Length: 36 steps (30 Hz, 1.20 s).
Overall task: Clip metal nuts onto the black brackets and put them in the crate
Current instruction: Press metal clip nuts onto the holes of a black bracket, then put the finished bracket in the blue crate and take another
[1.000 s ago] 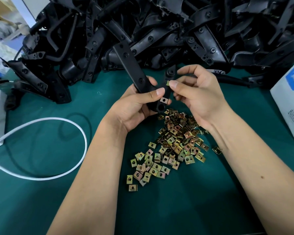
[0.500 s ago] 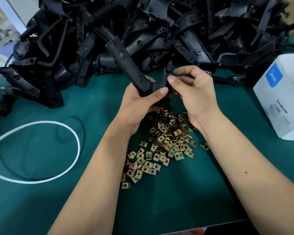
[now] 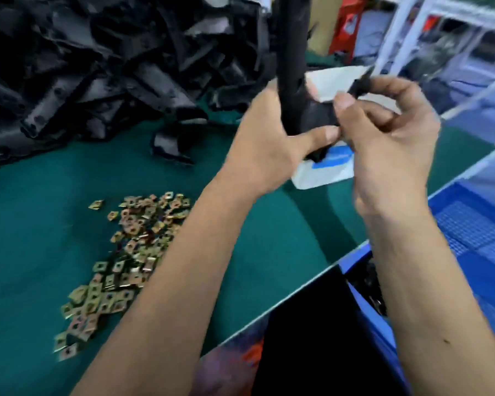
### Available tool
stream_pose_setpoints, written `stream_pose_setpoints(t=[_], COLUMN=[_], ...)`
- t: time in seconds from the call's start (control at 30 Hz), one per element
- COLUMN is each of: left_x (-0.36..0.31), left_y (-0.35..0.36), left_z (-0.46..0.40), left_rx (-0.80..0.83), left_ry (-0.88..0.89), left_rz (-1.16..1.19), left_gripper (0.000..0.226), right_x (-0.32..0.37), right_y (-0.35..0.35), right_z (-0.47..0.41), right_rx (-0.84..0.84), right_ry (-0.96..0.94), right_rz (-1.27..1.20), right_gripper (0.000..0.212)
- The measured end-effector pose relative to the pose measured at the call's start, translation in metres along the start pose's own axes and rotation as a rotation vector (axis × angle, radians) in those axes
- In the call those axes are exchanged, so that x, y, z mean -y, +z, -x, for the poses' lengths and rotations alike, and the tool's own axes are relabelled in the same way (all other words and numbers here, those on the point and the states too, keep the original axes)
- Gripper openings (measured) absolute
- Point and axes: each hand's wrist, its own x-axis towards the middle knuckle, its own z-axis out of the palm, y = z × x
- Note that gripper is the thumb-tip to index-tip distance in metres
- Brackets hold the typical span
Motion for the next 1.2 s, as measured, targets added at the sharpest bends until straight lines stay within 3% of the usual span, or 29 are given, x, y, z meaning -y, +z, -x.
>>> stream_pose_setpoints(t=[0.17,0.23,0.33,0.47,0.57,0.67,0.8,0.93,1.0,1.1,1.2], left_x=[-0.013,0.002,0.050,0.122,0.159,0.177,0.180,0.177,0.171,0.155,0.128], left_y=[0.149,0.199,0.263,0.303,0.306,0.304,0.305,0.310,0.310,0.309,0.302], left_z=[-0.004,0.005,0.030,0.078,0.106,0.117,0.117,0.110,0.106,0.094,0.074], left_rx=[0.346,0.495,0.663,0.686,0.748,0.795,0.780,0.779,0.762,0.692,0.556], left_ry=[0.004,-0.067,-0.255,-0.596,-0.643,-0.643,-0.607,-0.540,-0.493,-0.398,-0.309], left_rz=[-0.024,-0.076,-0.139,-0.143,-0.366,-0.543,-0.598,-0.595,-0.581,-0.544,-0.463], left_gripper=[0.049,0.054,0.043,0.031,0.028,0.048,0.039,0.028,0.023,0.017,0.010], right_x=[0.010,-0.004,-0.037,-0.092,-0.135,-0.160,-0.174,-0.173,-0.169,-0.153,-0.126], right_y=[-0.139,-0.185,-0.244,-0.296,-0.328,-0.345,-0.343,-0.333,-0.326,-0.313,-0.292], right_z=[0.001,0.010,0.035,0.072,0.101,0.120,0.133,0.127,0.117,0.095,0.066], right_rx=[-0.263,-0.327,-0.446,-0.670,-0.861,-0.923,-0.828,-0.817,-0.843,-0.846,-0.785], right_ry=[0.097,0.253,0.567,0.880,0.989,1.093,1.173,1.170,1.108,0.970,0.784], right_rz=[-0.205,-0.231,-0.309,-0.394,-0.406,-0.313,-0.181,-0.048,0.017,0.117,0.247], right_gripper=[0.011,0.005,0.021,0.048,0.034,0.023,0.027,0.013,0.018,0.009,0.024])
